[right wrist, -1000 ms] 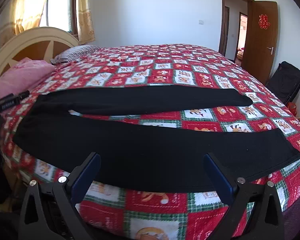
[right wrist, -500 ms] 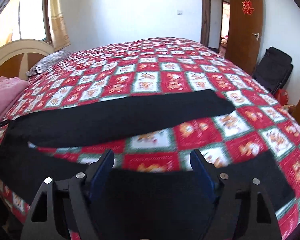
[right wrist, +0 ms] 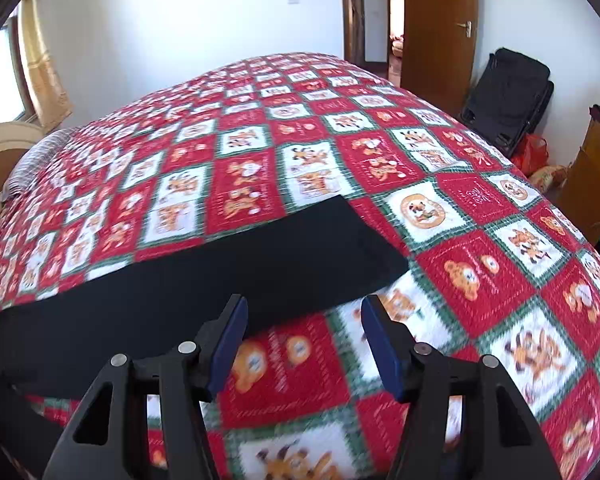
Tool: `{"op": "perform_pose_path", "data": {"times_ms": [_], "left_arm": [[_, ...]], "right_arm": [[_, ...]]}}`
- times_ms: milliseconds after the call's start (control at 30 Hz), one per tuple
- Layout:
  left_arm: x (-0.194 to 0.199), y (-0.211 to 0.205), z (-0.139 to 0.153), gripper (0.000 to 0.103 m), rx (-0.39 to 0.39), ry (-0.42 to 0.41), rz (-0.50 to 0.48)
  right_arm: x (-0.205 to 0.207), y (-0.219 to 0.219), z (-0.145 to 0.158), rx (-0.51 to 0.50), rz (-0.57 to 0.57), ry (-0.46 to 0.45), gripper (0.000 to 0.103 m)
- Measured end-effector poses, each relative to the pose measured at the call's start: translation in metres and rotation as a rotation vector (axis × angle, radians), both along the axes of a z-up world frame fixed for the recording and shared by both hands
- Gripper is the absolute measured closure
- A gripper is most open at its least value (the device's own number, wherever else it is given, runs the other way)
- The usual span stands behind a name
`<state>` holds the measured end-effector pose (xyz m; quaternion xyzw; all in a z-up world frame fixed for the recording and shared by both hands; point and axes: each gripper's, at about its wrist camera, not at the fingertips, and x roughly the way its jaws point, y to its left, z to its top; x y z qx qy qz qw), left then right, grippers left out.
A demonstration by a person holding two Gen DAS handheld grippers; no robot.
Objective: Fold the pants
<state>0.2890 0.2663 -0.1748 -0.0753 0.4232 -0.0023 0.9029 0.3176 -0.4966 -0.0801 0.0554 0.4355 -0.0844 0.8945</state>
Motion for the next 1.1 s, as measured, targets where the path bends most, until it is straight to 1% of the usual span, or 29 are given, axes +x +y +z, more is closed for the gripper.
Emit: {"op": "perform_pose_path", "data": {"times_ms": [67,133,200,267,300,400,467,533,633,667,733,767,800,833,867,900,933,1000,1100], "left_arm": [[0.001,0.001,0.0,0.083,-0.001,0.003,0.001],[0.001,0.001,0.0,0.07,0.021,0.004,0.021],[0.002,0.002,0.001,0.065,0.033,0.003,0.027],[0.004,0.003,0.001,0.062,0.044,0.008,0.03],[0.004,0.004,0.001,0.06,0.044,0.008,0.032],[0.007,0.005,-0.001,0.06,0.045,0.015,0.027],[0.009,0.004,-0.002,0.06,0.049,0.022,0.017],[0.01,0.003,-0.002,0.06,0.05,0.03,0.011],[0.013,0.004,-0.002,0.061,0.046,0.042,0.007],[0.013,0.002,-0.002,0.061,0.048,0.045,0.005],[0.013,0.001,-0.002,0.067,0.042,0.044,-0.016],[0.014,0.002,-0.002,0.068,0.033,0.042,-0.025],[0.014,0.002,-0.002,0.071,0.021,0.043,-0.032],[0.014,0.003,-0.002,0.075,0.009,0.039,-0.036],[0.014,0.003,-0.002,0.077,0.0,0.039,-0.037],[0.015,0.003,-0.002,0.081,-0.006,0.038,-0.045],[0.015,0.001,-0.002,0.082,-0.002,0.037,-0.048],[0.014,-0.002,0.0,0.085,0.004,0.032,-0.055],[0.01,-0.003,0.008,0.088,-0.002,-0.002,-0.05]], "right_arm": [[0.016,-0.016,-0.004,0.022,-0.023,0.012,0.042],[0.031,-0.029,-0.008,0.032,-0.039,0.024,0.042],[0.046,-0.041,-0.013,0.036,-0.05,0.042,0.042],[0.061,-0.05,-0.018,0.026,-0.059,0.057,0.037],[0.068,-0.054,-0.021,0.029,-0.055,0.065,0.036],[0.089,-0.061,-0.03,0.044,-0.044,0.086,0.036],[0.104,-0.061,-0.037,0.035,-0.024,0.103,0.035],[0.117,-0.062,-0.042,0.025,-0.015,0.098,0.035],[0.135,-0.067,-0.055,0.077,-0.006,0.125,0.035],[0.14,-0.068,-0.059,0.079,-0.01,0.134,0.035],[0.147,-0.07,-0.066,0.081,-0.006,0.144,0.035],[0.15,-0.069,-0.067,0.079,0.003,0.143,0.036],[0.15,-0.069,-0.067,0.079,0.009,0.145,0.041],[0.15,-0.068,-0.066,0.081,0.019,0.145,0.067],[0.148,-0.067,-0.065,0.092,0.04,0.144,0.08],[0.147,-0.067,-0.064,0.1,0.05,0.141,0.083],[0.145,-0.068,-0.063,0.113,0.055,0.136,0.093],[0.141,-0.07,-0.062,0.14,0.057,0.128,0.094],[0.134,-0.064,-0.054,0.121,0.06,0.101,0.095]]}}
